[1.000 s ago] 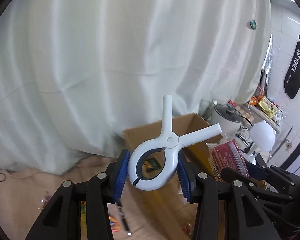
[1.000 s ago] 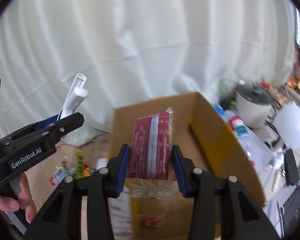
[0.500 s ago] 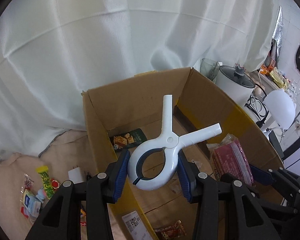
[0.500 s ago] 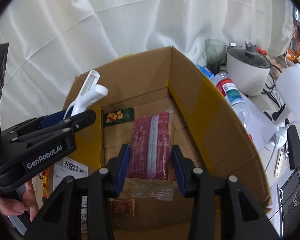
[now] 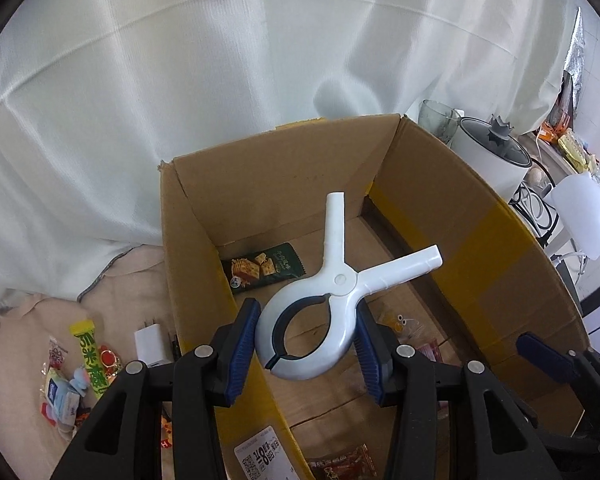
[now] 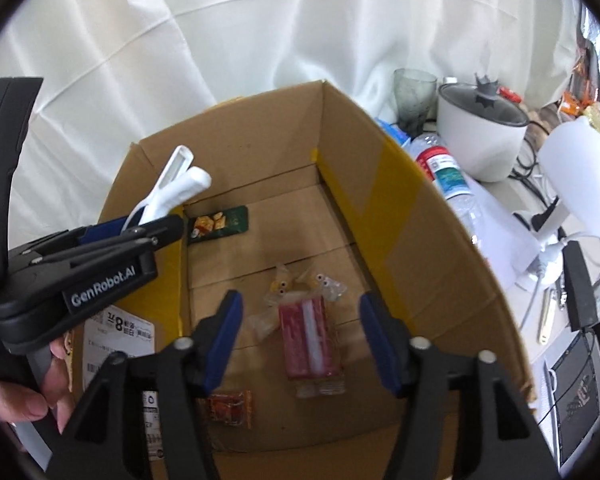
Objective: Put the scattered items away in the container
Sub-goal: 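Carry clip with left tool into box while right tool drops red snack bag there, then move both open tools back over the remaining pile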
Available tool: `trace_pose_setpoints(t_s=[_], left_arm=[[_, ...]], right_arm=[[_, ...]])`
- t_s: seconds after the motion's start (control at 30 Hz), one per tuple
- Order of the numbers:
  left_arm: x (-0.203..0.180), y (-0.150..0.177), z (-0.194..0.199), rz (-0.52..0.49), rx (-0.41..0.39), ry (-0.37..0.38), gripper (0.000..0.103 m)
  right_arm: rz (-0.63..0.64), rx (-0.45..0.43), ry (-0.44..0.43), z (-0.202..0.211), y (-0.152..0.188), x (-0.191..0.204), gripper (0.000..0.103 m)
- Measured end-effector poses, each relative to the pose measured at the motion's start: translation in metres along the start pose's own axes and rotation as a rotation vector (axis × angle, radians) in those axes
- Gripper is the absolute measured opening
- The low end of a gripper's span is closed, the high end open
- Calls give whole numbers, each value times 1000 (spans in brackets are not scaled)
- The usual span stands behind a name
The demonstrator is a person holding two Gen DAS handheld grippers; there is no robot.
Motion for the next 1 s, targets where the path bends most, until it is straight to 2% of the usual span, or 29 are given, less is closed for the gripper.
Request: trace_pose_setpoints(t_s=[0.13,0.2,0.23,0.27,0.37,0.43,0.5,0.8,0.93,1.0], left_arm=[[3,-3,-2,34,32,14,47],[2,-5,-4,47,46,45,47],[-1,-6,-2,35,38,56,47],[-4,-8,-1,4,28,51,49],[-13,-12,5,-52,10,20,88],[-14,-15,10,-42,6,30,91],[-15,-18,13,-41,1,30,103],[1,-17,39,-23,-51,40,103],[31,-10,82,47,-127,87,103],[55,-3,107,68,-172,54,103]], right_arm=[[-32,-18,34,9,0,-9,90],[-38,-61,64,18,-1,-13,97],[-36,-80,79,22,-1,-15,103],[-35,-87,91,24,-2,-16,103],[-35,-97,110,32,-4,-20,103],[-21,-99,109,35,-4,-20,103],[-23,-87,125,36,-3,-21,103],[-21,-97,131,44,1,-14,103],[-7,-160,89,67,-4,10,103],[-4,-201,54,82,-8,28,103]])
Point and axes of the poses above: each gripper's, at about its wrist camera, not at the fingertips, and z roughly against the way its jaws point, x to its left, y to its underside, the point moved 4 cm from there along -z, roughly the way its jaws point, and after that the axes turned 8 degrees about y, right-handed, at the moved point
